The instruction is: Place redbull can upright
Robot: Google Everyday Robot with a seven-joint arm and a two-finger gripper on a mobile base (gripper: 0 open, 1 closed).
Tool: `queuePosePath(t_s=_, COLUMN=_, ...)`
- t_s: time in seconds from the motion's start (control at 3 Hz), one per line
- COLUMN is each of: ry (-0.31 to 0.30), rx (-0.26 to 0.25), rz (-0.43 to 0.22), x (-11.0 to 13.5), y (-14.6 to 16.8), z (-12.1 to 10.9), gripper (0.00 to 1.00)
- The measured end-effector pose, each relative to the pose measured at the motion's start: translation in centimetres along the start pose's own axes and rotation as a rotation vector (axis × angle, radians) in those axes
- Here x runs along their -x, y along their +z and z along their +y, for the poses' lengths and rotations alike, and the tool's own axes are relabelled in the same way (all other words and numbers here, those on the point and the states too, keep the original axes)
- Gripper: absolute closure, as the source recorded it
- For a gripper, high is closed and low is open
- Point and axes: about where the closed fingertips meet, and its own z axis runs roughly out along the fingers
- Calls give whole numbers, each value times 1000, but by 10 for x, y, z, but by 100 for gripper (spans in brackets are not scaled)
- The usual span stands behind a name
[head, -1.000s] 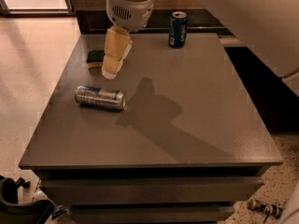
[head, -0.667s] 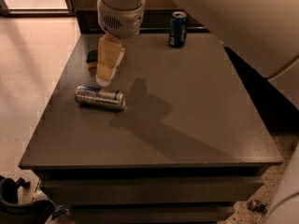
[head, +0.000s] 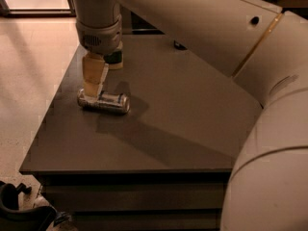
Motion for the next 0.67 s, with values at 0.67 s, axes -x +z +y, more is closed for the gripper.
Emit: queuePosePath(t_s=0.67, ry=-171, rx=41, rz=80, x=37, y=50, z=20, gripper=0)
